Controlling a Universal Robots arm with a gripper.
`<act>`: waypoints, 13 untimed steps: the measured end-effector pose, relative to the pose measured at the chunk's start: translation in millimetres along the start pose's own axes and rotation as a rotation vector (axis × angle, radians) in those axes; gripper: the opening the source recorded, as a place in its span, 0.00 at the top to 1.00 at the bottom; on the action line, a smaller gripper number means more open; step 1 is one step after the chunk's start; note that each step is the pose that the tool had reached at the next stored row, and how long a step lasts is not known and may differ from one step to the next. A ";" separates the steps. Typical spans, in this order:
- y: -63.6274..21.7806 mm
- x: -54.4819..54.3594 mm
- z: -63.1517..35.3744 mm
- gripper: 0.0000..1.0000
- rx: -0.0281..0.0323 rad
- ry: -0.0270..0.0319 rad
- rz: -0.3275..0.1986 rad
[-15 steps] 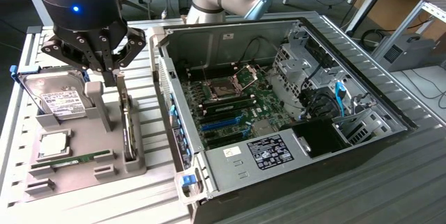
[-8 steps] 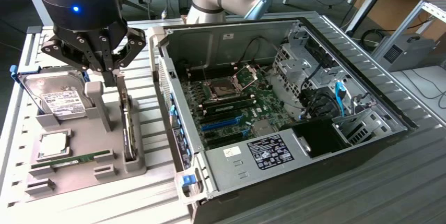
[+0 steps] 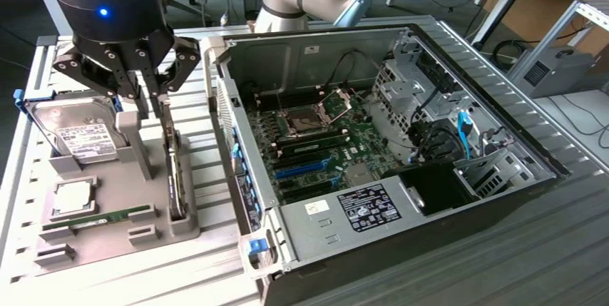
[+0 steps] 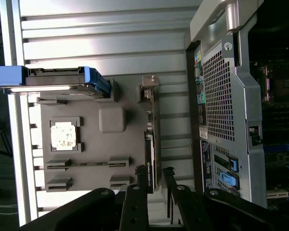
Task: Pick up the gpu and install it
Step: 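Pick up the gpu and move the gpu toward the slot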
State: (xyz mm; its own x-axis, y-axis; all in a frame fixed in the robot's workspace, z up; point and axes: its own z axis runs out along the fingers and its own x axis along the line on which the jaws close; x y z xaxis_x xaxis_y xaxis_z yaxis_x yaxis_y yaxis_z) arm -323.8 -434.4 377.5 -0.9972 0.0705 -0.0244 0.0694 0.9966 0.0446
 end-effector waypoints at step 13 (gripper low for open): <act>-4.1 -0.3 0.2 0.70 -0.0002 -0.0002 0.000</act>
State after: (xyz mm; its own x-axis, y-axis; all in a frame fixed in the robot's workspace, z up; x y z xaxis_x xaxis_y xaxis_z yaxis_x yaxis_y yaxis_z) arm -323.8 -438.4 377.1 -0.9972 0.0706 -0.0246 0.0694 0.9966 0.0447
